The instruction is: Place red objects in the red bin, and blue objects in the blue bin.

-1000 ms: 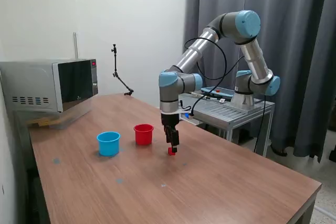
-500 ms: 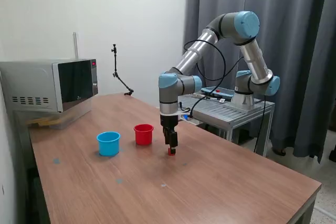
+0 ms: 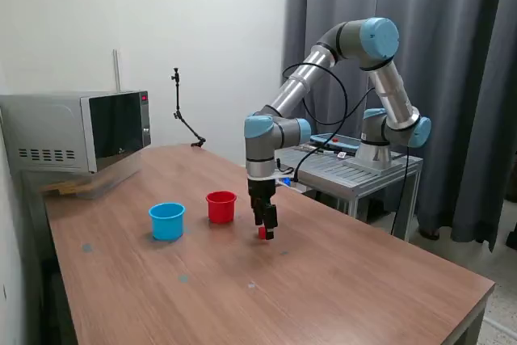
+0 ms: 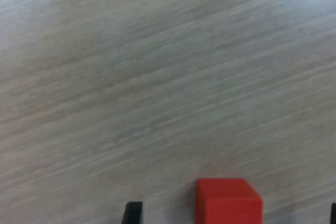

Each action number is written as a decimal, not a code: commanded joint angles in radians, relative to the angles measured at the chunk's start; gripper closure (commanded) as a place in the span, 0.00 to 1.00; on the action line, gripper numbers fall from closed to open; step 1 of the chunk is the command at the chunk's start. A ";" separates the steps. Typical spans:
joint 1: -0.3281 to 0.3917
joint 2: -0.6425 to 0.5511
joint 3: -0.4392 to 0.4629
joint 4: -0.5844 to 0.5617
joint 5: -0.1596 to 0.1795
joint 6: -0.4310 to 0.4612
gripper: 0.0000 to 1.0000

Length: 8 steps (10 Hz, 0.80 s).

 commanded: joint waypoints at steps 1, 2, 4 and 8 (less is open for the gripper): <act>0.002 0.002 0.004 -0.003 0.028 -0.037 0.00; 0.002 0.002 0.004 -0.003 0.027 -0.037 0.00; 0.002 0.002 0.003 -0.004 0.020 -0.037 1.00; 0.002 0.002 0.004 -0.004 0.011 -0.036 1.00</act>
